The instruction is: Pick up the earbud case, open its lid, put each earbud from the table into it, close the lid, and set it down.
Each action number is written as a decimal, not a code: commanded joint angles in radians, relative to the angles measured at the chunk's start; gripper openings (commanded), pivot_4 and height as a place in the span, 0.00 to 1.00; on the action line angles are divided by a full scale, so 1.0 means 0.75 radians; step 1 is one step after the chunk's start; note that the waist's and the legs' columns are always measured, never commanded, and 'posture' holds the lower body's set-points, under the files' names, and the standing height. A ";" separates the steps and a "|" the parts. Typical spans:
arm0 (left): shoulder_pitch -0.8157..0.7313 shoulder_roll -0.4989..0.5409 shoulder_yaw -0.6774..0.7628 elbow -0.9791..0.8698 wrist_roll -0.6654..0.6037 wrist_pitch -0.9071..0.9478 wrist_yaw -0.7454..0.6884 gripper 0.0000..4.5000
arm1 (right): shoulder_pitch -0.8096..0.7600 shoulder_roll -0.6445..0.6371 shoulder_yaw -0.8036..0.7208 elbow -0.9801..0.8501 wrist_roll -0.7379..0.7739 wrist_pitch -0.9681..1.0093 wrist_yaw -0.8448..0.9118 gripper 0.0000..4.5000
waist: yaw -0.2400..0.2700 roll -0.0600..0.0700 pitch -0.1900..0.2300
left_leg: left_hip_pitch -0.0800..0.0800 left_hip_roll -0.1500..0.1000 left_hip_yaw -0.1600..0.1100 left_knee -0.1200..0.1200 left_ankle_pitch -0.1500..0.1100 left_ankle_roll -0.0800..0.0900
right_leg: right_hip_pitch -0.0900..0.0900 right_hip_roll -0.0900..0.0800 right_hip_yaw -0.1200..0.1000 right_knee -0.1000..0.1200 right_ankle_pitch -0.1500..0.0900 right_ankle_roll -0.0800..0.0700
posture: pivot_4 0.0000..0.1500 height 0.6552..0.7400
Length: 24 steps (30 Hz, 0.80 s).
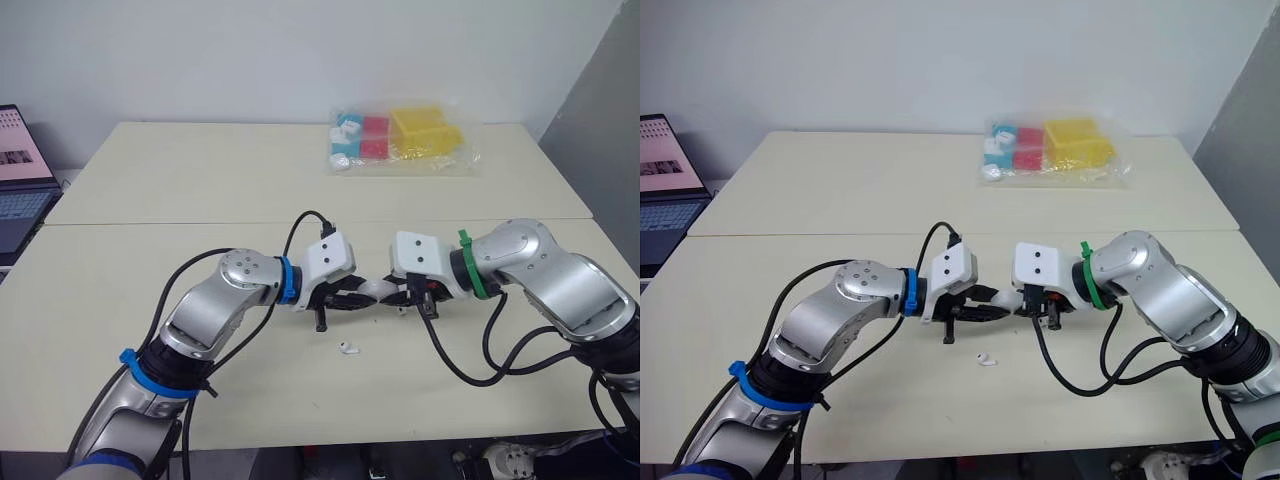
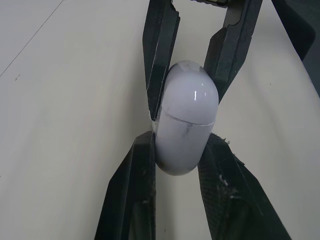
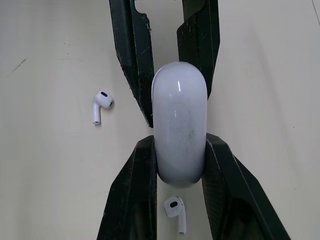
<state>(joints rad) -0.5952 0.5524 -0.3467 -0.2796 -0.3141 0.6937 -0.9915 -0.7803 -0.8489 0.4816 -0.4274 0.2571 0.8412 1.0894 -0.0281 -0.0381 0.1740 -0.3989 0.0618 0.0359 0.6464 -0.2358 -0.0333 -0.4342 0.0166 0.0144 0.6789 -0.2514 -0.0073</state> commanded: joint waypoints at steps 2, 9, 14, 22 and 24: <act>-0.019 -0.021 0.028 -0.064 -0.009 -0.004 0.032 0.18 | -0.002 -0.001 -0.029 -0.048 -0.003 -0.014 0.019 0.18 | 0.000 0.000 0.000 | 0.000 0.000 0.000 0.000 0.000 0.000 | 0.000 0.000 0.000 0.000 0.000 0.000 | 1.00 1.00; 0.007 -0.017 0.043 -0.055 -0.007 -0.016 0.045 0.18 | 0.035 -0.052 -0.041 -0.041 -0.058 -0.071 0.033 0.62 | 0.000 0.000 0.000 | 0.000 0.000 0.000 0.000 0.000 0.000 | 0.000 0.000 0.000 0.000 0.000 0.000 | 1.00 1.00; 0.091 -0.031 0.101 -0.029 -0.045 -0.036 0.072 0.18 | 0.072 -0.153 -0.136 -0.038 -0.054 -0.131 0.081 0.88 | 0.000 0.000 0.000 | 0.000 0.000 -0.001 0.000 0.000 0.000 | 0.000 0.000 0.000 0.000 0.000 0.000 | 1.00 1.00; 0.309 -0.263 0.360 0.083 -0.265 -0.276 0.085 0.18 | 0.195 -0.179 -0.359 -0.005 -0.038 -0.492 0.074 0.88 | 0.000 0.000 0.000 | 0.001 0.000 0.001 0.000 0.000 0.000 | 0.001 0.000 0.000 0.001 0.000 0.000 | 1.00 1.00; 0.363 -0.254 0.339 0.097 -0.207 -0.374 0.057 0.18 | 0.229 -0.125 -0.416 -0.032 0.004 -0.542 0.050 0.88 | -0.001 0.000 0.000 | 0.001 0.000 0.001 0.001 0.000 0.000 | 0.001 0.000 0.000 0.002 0.000 0.000 | 1.00 1.00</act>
<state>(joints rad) -0.3437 0.3553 -0.1074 -0.1952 -0.4746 0.4834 -0.9343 -0.6156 -0.9574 0.2281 -0.4188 0.2310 0.4813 1.1442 -0.0286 -0.0383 0.1740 -0.3979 0.0619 0.0366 0.6471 -0.2357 -0.0334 -0.4333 0.0166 0.0139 0.6802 -0.2513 -0.0075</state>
